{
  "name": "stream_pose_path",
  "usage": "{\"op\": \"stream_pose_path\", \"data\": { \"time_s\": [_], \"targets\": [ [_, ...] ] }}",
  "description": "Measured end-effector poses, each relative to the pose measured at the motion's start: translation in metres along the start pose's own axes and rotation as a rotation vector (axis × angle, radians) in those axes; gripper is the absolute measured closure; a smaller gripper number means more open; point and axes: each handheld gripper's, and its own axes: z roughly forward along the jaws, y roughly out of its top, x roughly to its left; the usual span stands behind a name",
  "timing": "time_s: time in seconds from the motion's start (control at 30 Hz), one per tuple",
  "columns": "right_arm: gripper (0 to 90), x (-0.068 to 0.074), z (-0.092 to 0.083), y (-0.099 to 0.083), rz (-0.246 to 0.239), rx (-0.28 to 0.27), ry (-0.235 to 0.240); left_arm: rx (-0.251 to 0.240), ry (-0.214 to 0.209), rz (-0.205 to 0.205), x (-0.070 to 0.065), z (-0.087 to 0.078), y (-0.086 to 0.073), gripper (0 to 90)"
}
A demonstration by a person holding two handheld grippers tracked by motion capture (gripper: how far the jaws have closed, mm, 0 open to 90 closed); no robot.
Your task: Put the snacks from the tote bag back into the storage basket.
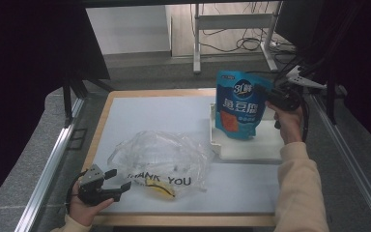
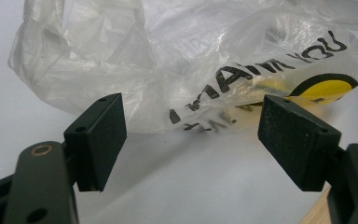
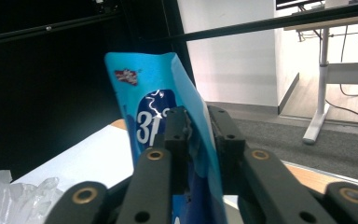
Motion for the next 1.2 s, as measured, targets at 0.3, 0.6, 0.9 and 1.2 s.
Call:
{"op": "stream_pose_path", "data": {
  "time_s": [0.3, 0.6, 0.9, 1.2],
  "targets": [
    [63.7, 0.01, -0.004, 0.002, -0.028, 0.023, -0.025, 0.0, -0.004, 0.006, -0.001, 0.0, 0.0, 23.4],
    [46.8, 0.019, -0.011, 0.0, -0.062, 0.034, -0.09, -0.001, -0.008, 0.005, -0.001, 0.0, 0.001, 23.5],
    [35.0, 0.027, -0.025, -0.003, -0.067, 0.033, -0.153, -0.001, -0.015, 0.006, -0.001, 0.002, 0.001, 23.5],
    [29.2, 0.036, -0.039, -0.014, -0.063, 0.076, -0.196, -0.005, -0.017, 0.005, -0.001, 0.0, 0.0, 23.5]
  ]
}}
